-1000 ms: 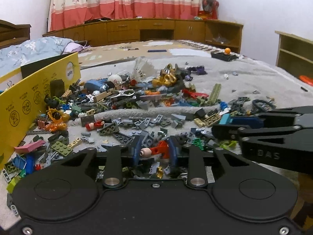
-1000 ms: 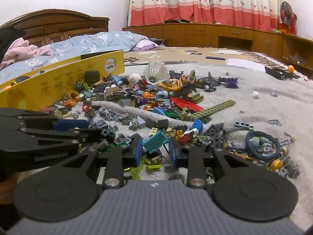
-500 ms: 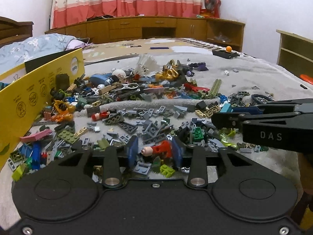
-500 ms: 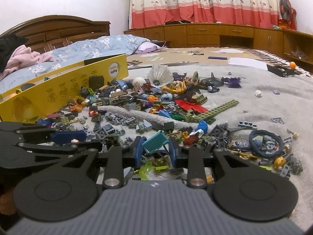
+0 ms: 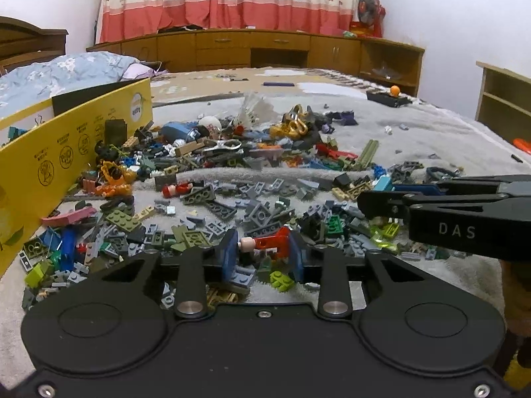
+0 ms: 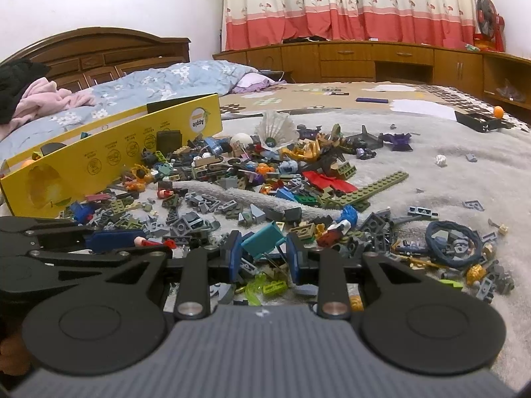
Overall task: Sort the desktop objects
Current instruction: 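Close the left gripper on a red-torso minifigure while the right gripper grasps a teal brick, then carry the minifigure and teal brick over the yellow Apple box with both grippers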
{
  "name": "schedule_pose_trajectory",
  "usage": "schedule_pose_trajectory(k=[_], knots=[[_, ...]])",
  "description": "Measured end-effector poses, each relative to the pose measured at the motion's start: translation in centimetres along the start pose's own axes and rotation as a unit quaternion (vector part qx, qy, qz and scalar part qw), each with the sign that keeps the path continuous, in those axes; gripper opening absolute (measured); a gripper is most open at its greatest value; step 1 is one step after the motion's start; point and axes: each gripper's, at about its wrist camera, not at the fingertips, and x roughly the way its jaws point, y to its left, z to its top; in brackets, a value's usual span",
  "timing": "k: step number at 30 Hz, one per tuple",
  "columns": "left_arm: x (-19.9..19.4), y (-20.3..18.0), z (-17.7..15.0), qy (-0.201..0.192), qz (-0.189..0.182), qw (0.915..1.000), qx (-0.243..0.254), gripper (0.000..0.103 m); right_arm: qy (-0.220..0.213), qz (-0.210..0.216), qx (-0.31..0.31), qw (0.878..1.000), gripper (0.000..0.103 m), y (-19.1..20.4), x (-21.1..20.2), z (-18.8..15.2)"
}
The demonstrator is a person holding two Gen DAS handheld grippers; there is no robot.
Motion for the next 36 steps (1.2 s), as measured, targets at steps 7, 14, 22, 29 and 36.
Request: schedule_pose_trajectory(k=[7, 14, 22, 29, 36], knots=[[-0.7, 0.4, 0.6, -0.013, 0.004, 0.9999, -0.006, 0.031, -0.001, 0.004, -0.006, 1.0, 0.033, 0.4, -0.1, 0.1], [-1.2, 1.0, 0.9, -0.019, 0.011, 0.9997, -0.013, 0.031, 0.0, 0.006, -0.006, 1.0, 0.033, 0.5, -0.1, 0.2], [-1.8, 2.1, 1.2, -0.027, 0.024, 0.9991, -0.023, 0.031, -0.003, 0.009, -0.012, 1.0, 0.033, 1.2, -0.4, 0.5], [-2.9, 3.0, 1.7, -0.043, 0.035, 0.998, -0.032, 0.031, -0.01, 0.017, -0.018, 1.0, 0.033, 1.9, -0.9, 1.0], [-4.3, 4.1, 2.2, -0.061, 0.049, 0.9962, -0.037, 0.031, -0.012, 0.029, -0.027, 0.999, 0.033, 3.0, -1.0, 1.4]])
